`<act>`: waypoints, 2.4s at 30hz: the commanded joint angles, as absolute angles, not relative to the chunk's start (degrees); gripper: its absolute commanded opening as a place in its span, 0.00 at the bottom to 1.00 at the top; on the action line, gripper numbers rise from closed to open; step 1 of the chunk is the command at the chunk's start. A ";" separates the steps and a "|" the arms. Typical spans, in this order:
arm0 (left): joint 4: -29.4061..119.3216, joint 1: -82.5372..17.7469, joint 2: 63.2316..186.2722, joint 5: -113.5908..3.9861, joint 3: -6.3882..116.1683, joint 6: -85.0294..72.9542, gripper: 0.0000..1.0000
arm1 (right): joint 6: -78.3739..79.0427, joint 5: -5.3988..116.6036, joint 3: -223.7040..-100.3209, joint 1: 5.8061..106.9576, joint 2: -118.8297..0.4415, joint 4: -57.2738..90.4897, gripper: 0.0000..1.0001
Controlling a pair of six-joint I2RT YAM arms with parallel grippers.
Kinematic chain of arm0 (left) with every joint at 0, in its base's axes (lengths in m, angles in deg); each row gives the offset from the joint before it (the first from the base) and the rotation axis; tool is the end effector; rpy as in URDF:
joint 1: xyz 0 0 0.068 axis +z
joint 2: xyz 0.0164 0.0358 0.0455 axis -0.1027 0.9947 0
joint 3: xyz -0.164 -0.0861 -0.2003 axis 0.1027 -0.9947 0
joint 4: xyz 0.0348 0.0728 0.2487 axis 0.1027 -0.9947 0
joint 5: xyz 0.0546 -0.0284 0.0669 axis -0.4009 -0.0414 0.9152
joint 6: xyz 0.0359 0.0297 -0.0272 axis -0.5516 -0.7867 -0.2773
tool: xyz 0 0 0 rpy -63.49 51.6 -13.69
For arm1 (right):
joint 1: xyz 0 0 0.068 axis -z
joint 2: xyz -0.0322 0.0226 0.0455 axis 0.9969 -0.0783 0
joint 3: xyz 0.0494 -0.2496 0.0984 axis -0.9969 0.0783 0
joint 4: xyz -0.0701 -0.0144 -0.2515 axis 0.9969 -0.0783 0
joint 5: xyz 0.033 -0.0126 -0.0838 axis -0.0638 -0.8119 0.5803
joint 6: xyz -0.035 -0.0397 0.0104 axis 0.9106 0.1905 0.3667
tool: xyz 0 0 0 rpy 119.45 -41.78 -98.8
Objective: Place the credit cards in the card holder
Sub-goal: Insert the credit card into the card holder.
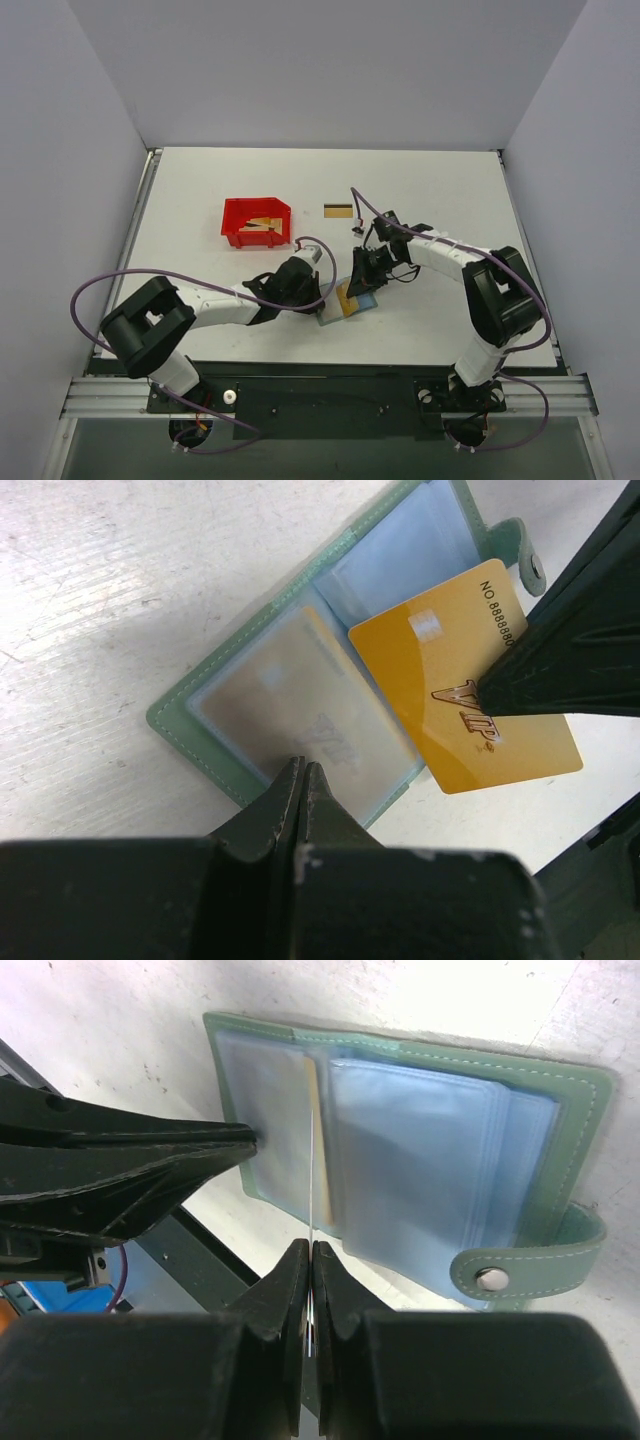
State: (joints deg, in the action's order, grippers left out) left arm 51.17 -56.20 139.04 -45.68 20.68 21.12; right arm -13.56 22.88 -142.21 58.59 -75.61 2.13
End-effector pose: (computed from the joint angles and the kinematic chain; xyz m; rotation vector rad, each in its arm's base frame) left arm 0.1902 -0.2281 0.1470 0.2394 2.4427 -0.7277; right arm 0.2864 0.1712 0.1725 -0.4324 2.6201 1.2060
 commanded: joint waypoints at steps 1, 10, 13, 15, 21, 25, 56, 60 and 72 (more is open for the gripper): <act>43.65 -55.99 138.12 -42.67 19.28 18.86 0.00 | -12.27 22.46 -143.95 59.05 -76.55 1.12 0.00; 42.94 -54.94 137.67 -42.59 19.55 17.63 0.00 | -13.50 21.41 -142.45 59.05 -78.13 5.95 0.00; 42.94 -54.85 137.76 -42.67 19.55 17.63 0.00 | -14.03 21.06 -142.10 59.14 -78.66 7.62 0.00; 43.03 -54.85 137.76 -42.67 19.63 17.63 0.00 | -14.38 19.92 -141.93 59.05 -79.10 8.84 0.00; 43.03 -54.67 137.76 -42.76 19.81 17.71 0.00 | -14.91 19.21 -141.13 59.05 -78.49 10.87 0.00; 43.03 -54.67 137.85 -42.85 19.81 17.63 0.00 | -15.00 18.60 -140.96 59.14 -79.27 11.05 0.00; 43.38 -54.24 138.55 -43.38 19.72 17.80 0.00 | -20.27 15.08 -135.42 57.21 -82.18 22.03 0.00; 43.12 -54.24 138.29 -43.11 19.72 17.89 0.00 | -22.11 14.64 -134.11 57.21 -82.61 25.36 0.00; 35.74 -52.39 129.86 -38.55 19.90 18.33 0.00 | -23.08 15.96 -132.96 57.30 -84.02 27.57 0.00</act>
State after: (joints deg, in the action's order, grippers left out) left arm 41.20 -53.51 133.88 -41.42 20.46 19.18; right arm -23.64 14.03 -134.10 57.72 -82.82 27.40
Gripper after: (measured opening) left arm 0.021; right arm 0.004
